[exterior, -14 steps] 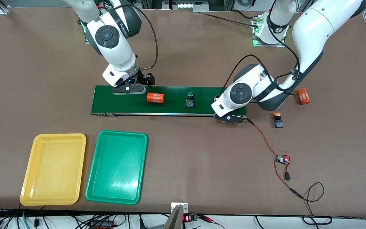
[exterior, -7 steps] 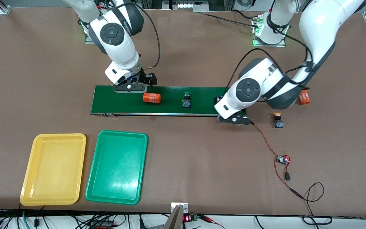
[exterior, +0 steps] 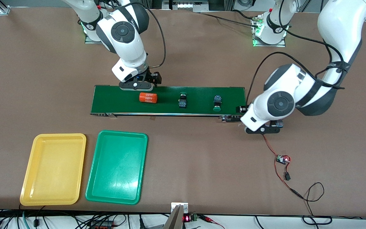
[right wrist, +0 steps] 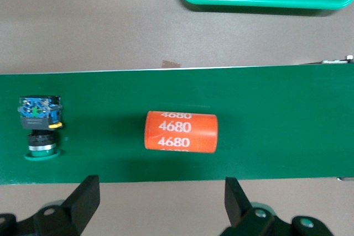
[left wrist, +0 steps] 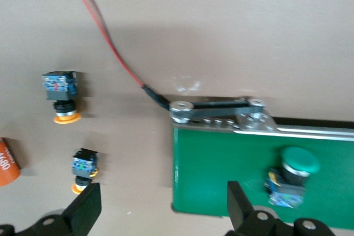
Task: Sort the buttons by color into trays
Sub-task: 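Grasp a belt button with the right gripper while the left gripper grasps a battery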
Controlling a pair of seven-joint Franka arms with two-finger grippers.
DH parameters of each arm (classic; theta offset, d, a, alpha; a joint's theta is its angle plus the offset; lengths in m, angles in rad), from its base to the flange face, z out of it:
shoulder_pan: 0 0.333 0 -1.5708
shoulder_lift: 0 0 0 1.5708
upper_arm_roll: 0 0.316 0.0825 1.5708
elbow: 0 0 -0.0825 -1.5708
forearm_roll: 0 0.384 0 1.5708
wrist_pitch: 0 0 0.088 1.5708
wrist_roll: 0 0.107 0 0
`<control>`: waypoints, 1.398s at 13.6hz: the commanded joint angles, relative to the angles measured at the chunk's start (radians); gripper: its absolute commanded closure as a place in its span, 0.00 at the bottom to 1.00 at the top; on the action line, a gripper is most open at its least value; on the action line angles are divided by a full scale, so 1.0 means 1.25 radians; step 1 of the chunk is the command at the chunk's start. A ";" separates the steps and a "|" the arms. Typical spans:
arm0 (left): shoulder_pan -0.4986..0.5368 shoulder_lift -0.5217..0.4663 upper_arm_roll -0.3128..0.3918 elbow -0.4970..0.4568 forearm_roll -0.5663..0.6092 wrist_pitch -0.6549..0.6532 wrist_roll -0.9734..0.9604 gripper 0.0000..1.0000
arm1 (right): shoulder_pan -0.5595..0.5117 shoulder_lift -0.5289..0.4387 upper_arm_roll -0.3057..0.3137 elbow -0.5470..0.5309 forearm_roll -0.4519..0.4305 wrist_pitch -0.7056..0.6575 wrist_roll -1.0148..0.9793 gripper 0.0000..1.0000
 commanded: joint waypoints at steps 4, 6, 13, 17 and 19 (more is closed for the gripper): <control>0.012 0.017 0.067 -0.002 -0.001 -0.010 0.071 0.00 | 0.019 0.044 -0.004 0.047 -0.024 -0.011 0.049 0.00; 0.014 0.024 0.097 -0.002 0.000 -0.008 0.113 0.00 | 0.033 0.062 -0.007 0.060 -0.026 -0.013 0.063 0.00; 0.016 0.030 0.224 -0.002 0.000 0.024 0.305 0.00 | 0.126 0.168 -0.082 0.159 -0.069 -0.011 0.132 0.00; 0.016 0.047 0.256 -0.018 0.001 0.043 0.316 0.00 | 0.173 0.220 -0.122 0.212 -0.069 -0.011 0.135 0.00; 0.016 0.052 0.258 -0.044 0.000 0.068 0.319 0.00 | 0.174 0.234 -0.122 0.217 -0.069 -0.009 0.142 0.00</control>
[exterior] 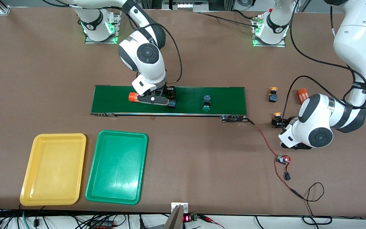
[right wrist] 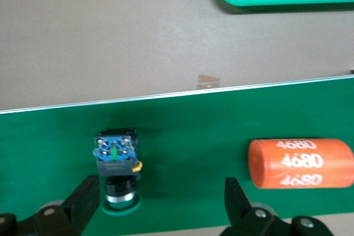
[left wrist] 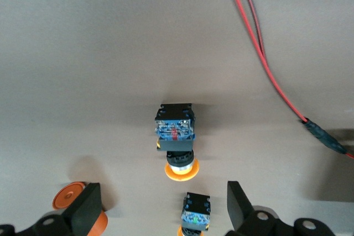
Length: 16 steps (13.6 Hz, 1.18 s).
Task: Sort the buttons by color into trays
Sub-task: 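Grasp a belt button with the right gripper while the left gripper grasps a battery, then carry the button to the green tray while the left gripper carries the battery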
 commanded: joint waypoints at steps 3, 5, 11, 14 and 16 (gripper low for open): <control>0.040 -0.025 0.014 -0.028 0.024 0.011 0.031 0.00 | 0.017 0.060 -0.014 0.053 -0.018 -0.002 0.035 0.00; 0.085 -0.024 0.014 -0.046 0.025 -0.021 0.020 0.00 | 0.029 0.085 -0.024 0.076 -0.019 -0.002 0.036 0.00; 0.234 -0.106 0.007 -0.220 0.026 -0.074 0.033 0.00 | 0.045 0.110 -0.040 0.082 -0.026 -0.001 0.032 0.23; 0.292 -0.116 0.008 -0.298 0.027 -0.010 0.033 0.00 | 0.038 0.111 -0.040 0.082 -0.026 -0.002 0.023 0.54; 0.329 -0.158 0.005 -0.371 0.028 0.044 0.033 0.00 | 0.034 0.111 -0.041 0.082 -0.026 -0.002 0.018 0.70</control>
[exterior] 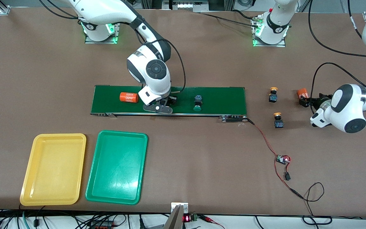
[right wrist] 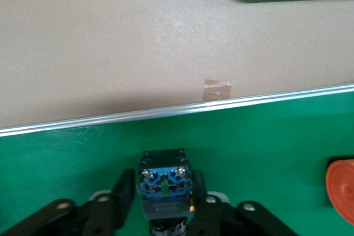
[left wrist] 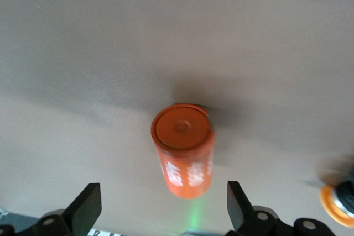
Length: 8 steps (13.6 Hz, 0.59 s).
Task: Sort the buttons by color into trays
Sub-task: 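Carry the button to the green tray while the left gripper carries the battery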
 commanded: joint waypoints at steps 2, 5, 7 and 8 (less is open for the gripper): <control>0.039 -0.101 -0.011 -0.155 0.007 0.132 0.012 0.08 | -0.001 0.008 -0.008 0.019 -0.014 -0.004 -0.005 0.82; 0.046 -0.085 -0.011 -0.160 0.007 0.183 0.011 0.22 | -0.013 -0.018 -0.044 0.047 0.003 -0.045 -0.057 0.85; 0.046 -0.080 -0.011 -0.161 0.007 0.188 0.012 0.34 | -0.034 -0.025 -0.054 0.096 0.007 -0.093 -0.109 0.84; 0.046 -0.078 -0.011 -0.161 0.007 0.188 0.012 0.45 | -0.049 -0.025 -0.067 0.127 0.007 -0.111 -0.136 0.84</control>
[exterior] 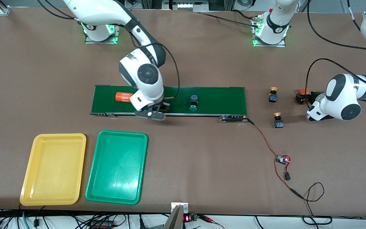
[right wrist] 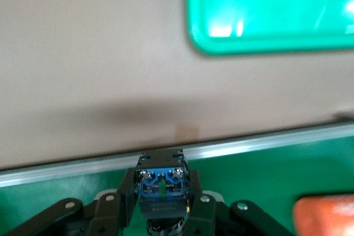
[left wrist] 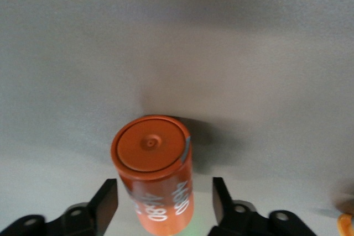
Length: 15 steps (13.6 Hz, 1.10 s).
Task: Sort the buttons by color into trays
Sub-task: 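Carry the button to the green tray while the left gripper carries the battery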
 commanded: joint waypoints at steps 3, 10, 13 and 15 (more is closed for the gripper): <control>0.010 -0.038 -0.021 -0.011 0.006 0.000 0.014 0.75 | -0.068 -0.012 -0.054 0.102 0.008 -0.088 -0.183 0.82; 0.001 -0.091 -0.308 0.120 -0.008 -0.204 0.008 0.82 | -0.149 0.014 -0.101 0.173 0.004 -0.047 -0.374 0.82; -0.045 -0.050 -0.393 0.122 -0.007 -0.199 0.017 0.83 | -0.151 0.062 -0.142 0.201 0.003 0.009 -0.417 0.81; -0.105 -0.011 -0.408 0.125 -0.005 -0.179 0.064 0.85 | -0.150 0.100 -0.155 0.201 0.003 0.072 -0.427 0.81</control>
